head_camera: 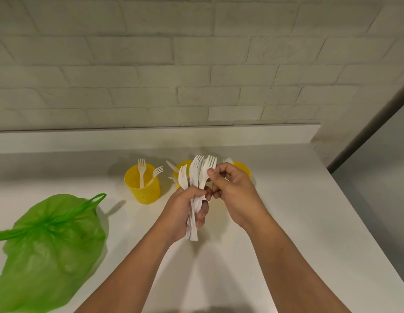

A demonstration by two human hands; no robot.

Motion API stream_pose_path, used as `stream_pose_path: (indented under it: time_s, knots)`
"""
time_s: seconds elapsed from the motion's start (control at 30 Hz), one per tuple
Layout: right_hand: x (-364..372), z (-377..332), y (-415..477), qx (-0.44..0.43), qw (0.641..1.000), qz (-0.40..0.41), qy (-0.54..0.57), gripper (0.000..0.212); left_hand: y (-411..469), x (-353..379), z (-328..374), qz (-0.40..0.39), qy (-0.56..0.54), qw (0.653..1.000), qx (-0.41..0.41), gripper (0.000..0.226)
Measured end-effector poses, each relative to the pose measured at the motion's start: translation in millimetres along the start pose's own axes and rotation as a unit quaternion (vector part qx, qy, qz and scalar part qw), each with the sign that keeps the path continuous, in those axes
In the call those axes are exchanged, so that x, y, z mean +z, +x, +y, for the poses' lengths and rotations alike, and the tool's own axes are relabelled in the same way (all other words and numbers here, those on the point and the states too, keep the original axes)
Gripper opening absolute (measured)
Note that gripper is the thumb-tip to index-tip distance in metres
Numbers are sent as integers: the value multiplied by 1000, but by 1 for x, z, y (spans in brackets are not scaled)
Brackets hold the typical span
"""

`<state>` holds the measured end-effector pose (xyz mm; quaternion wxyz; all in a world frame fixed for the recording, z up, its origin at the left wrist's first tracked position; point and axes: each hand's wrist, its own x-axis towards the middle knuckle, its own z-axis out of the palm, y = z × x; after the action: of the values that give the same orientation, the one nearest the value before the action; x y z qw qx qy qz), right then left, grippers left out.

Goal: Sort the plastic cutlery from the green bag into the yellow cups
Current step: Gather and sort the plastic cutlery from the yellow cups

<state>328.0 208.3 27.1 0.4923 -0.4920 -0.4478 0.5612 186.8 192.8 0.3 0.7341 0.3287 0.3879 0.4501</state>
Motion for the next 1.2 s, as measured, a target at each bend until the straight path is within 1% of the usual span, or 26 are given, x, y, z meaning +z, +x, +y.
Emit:
stream_pose_path:
  time_s: [0.03, 0.1, 0.17, 0.23, 0.27, 0.33, 0.4, 0.43, 0.5, 0.53, 0.63, 0.67, 0.77, 0.87, 0.93, 1.0, 1.07, 1.13, 1.2]
  knots:
    - [-2, 0, 0, -5, 1000, 9, 8, 15, -2, 0, 1, 3, 10, 1000, 3, 14]
    - [-4, -2, -2, -30, 999, 12, -21, 16, -5, 2, 2, 5, 57, 998, 19, 7]
    - [-4, -5, -6, -49, 998, -7, -47, 14, -8, 2, 2, -9, 85, 996, 34, 14]
    - [-3, -6, -7, -50, 998, -14, -37, 12, -10, 3, 1, -14, 74, 997, 30, 18]
    - [-3, -4, -6, -38, 999, -3, -16, 13, -11, 3, 1, -13, 59, 998, 24, 16]
    - [-6, -2, -2, 17, 999, 12, 34, 11, -13, 2, 1, -13, 22, 1000, 11, 16]
    - [-7, 0, -3, 68, 997, -29, 26, 17, -15, 0, 2, -29, -9, 1000, 2, 18]
    - [-7, 1, -5, 72, 996, -60, 7, 19, -16, -2, 3, -42, -18, 999, -5, 18]
    - [-3, 2, -11, 48, 993, -103, -23, 18, -16, -4, 4, -73, -20, 997, -31, 22]
    - [-1, 3, -12, 35, 993, -111, -28, 18, -16, -5, 3, -85, -20, 995, -42, 24]
    - [3, 4, -13, 13, 995, -87, -42, 27, -17, -7, 4, -98, -25, 994, -46, 30]
    - [4, 3, -13, 8, 996, -75, -48, 26, -18, -8, 4, -98, -24, 994, -47, 32]
    - [5, 3, -13, 0, 997, -46, -63, 13, -20, -7, 5, -87, -31, 995, -39, 34]
    - [7, 2, -13, 3, 997, -24, -73, 15, -18, -9, 2, -53, -52, 997, -17, 41]
    - [10, 2, -14, 1, 997, -16, -82, 14, -19, -9, 2, -45, -41, 998, -15, 42]
    - [13, 2, -16, -1, 995, -23, -94, 10, -21, -11, 3, -49, -16, 998, -31, 37]
    - [17, 0, -19, 0, 993, -54, -101, 11, -22, -14, 4, -62, 7, 997, -48, 40]
    - [19, -1, -21, 4, 992, -90, -90, 15, -24, -15, 4, -74, 10, 996, -54, 44]
    - [18, -1, -22, 7, 993, -98, -71, 16, -24, -17, 4, -83, -2, 995, -52, 41]
